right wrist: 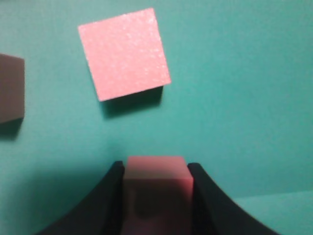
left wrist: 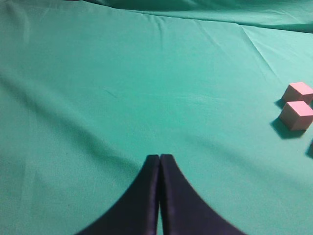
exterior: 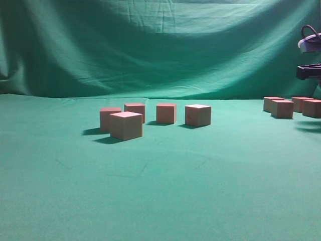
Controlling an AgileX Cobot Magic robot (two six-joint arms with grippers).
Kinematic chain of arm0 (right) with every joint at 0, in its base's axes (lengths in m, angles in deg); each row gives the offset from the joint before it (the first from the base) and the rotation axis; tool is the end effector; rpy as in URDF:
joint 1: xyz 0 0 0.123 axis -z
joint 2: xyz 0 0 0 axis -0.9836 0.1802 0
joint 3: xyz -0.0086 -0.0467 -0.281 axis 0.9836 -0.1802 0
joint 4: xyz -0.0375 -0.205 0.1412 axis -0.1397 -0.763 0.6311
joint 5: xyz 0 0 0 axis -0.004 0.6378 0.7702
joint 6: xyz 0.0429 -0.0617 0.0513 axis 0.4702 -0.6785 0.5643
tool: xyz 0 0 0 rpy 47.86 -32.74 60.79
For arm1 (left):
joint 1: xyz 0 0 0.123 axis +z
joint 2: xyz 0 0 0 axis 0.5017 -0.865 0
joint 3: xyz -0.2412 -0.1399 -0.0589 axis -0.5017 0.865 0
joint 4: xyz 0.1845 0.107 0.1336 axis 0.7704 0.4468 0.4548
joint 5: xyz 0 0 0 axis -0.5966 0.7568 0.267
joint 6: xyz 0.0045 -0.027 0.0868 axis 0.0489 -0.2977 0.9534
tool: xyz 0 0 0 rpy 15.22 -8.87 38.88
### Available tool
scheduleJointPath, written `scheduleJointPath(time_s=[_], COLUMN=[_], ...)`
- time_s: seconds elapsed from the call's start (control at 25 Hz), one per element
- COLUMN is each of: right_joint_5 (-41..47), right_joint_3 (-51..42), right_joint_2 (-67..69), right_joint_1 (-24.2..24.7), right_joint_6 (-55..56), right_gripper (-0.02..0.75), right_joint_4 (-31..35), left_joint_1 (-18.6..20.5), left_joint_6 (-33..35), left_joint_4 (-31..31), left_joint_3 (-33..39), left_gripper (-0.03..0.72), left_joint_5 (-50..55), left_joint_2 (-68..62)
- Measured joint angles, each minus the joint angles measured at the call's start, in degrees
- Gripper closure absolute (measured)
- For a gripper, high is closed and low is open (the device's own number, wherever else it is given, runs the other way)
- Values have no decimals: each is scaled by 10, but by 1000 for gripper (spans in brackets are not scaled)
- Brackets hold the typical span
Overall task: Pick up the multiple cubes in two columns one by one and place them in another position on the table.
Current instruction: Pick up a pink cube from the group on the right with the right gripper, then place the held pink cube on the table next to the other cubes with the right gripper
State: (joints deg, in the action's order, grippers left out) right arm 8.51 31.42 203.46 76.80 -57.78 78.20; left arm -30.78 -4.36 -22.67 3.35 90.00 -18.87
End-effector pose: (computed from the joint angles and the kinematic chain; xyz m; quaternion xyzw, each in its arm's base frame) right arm 0.4035 0.0143 0.1629 -0.0145 0.9916 -0.0263 0.1257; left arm 0.0529 -0.0034 0.1770 -0.0297 0.7920 -0.0493 0.6078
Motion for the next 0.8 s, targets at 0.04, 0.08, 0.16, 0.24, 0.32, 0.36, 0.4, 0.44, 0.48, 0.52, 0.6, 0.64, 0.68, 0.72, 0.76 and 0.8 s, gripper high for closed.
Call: scheduleJointPath(time_s=[0.04,0.08,0.16,0.24,0.32,0.36,0.4,0.44,0.48,0.52,0.6,0.64,0.68,0.72,0.76,0.8], right_joint_5=[1,5,26,56,90,104,117,127,137,142,144,144,143,142,142,143], right_joint_3=[0,1,12,31,50,56,59,59,59,56,45,36,27,15,4,-7], right_joint_2=[0,0,-3,-14,-35,-50,-68,-84,-104,-124,-161,-178,-193,-203,-211,-215], right_joint_1=[0,0,0,0,0,0,-2,-8,-16,-29,-61,-81,-98,-119,-139,-158], right_joint_6=[0,0,0,0,0,0,-1,-2,-6,-15,-47,-62,-70,-79,-93,-108], right_gripper=[470,470,470,470,470,470,470,470,470,470,470,470,470,470,470,470], right_joint_4=[0,0,0,1,12,21,27,32,33,36,43,47,51,57,64,73], left_joint_1=[0,0,0,0,0,0,0,0,0,0,0,0,0,0,0,0], left_joint_6=[0,0,0,0,0,0,0,0,0,0,0,0,0,0,0,0], left_joint_4=[0,0,0,0,0,0,0,0,0,0,0,0,0,0,0,0], left_joint_3=[0,0,0,0,0,0,0,0,0,0,0,0,0,0,0,0], left_gripper=[688,688,688,688,688,688,688,688,688,688,688,688,688,688,688,688], left_joint_5=[0,0,0,0,0,0,0,0,0,0,0,0,0,0,0,0], left_joint_2=[0,0,0,0,0,0,0,0,0,0,0,0,0,0,0,0])
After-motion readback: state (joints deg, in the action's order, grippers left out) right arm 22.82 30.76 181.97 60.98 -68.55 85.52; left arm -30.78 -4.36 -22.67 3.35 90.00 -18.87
